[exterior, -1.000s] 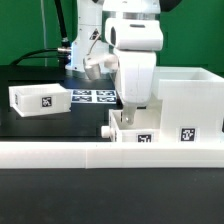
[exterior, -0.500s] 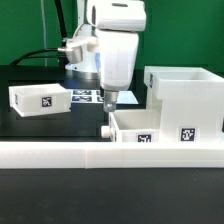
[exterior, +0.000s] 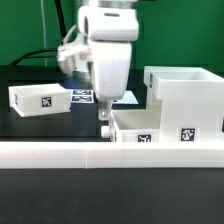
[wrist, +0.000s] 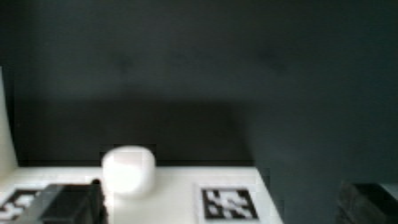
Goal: Assemble drawer
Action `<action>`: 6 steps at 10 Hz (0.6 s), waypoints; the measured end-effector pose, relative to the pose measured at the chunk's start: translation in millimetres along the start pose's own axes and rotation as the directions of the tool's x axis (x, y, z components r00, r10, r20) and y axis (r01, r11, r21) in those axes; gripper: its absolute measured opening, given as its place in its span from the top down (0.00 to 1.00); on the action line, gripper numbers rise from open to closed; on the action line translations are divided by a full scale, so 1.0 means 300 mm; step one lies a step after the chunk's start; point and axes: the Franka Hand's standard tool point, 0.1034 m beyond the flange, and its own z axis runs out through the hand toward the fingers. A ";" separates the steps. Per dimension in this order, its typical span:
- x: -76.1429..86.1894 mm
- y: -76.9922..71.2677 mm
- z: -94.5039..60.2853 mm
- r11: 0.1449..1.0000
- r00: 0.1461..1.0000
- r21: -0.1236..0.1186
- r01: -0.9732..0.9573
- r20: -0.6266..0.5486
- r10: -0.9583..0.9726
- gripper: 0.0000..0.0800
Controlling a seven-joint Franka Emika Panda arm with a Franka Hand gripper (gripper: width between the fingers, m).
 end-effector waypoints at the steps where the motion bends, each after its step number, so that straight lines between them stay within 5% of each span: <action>1: -0.022 0.020 0.002 1.000 1.000 -0.002 0.016 -0.027 -0.016 0.19; 4: -0.079 0.031 0.014 1.000 0.992 -0.001 0.019 -0.129 -0.019 0.19; 6: -0.064 0.029 0.034 1.000 0.990 0.003 0.017 -0.143 -0.017 0.19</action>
Offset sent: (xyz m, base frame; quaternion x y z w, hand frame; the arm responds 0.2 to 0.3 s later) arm 0.0185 0.0159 -0.0060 -0.0096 0.1408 -0.0125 0.9899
